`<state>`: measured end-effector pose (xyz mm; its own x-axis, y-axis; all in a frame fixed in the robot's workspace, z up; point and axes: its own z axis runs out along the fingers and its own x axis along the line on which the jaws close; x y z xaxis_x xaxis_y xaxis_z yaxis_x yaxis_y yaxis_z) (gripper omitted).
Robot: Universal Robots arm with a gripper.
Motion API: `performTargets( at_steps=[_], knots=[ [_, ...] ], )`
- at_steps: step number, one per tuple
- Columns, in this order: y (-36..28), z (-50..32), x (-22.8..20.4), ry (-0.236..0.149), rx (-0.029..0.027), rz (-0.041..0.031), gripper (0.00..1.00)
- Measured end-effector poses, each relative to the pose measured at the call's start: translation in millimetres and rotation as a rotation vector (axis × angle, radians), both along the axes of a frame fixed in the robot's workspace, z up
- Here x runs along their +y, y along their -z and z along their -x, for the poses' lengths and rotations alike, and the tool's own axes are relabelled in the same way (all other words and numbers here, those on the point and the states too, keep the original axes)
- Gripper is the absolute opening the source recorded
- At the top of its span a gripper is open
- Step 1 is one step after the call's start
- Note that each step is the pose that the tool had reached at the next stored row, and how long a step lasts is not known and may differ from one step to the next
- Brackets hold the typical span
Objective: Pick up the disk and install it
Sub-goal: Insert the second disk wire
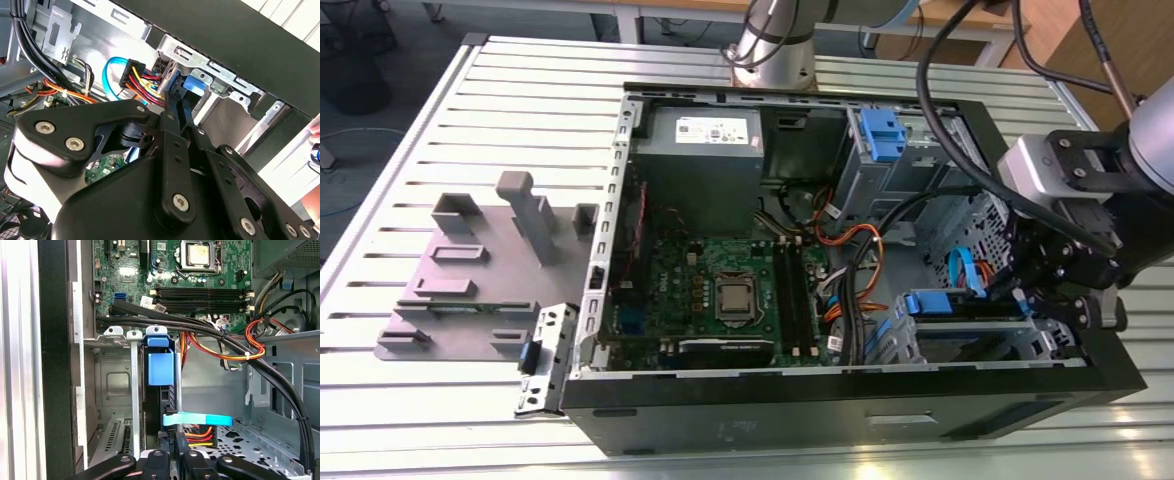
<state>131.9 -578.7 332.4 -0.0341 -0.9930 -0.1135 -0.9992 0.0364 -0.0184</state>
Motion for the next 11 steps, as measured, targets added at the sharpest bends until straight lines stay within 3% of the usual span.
performTargets(
  at_steps=[11],
  knots=[
    [3.0, 0.0, 0.0, 0.004, 0.0000, -0.0002, 0.17]
  ],
)
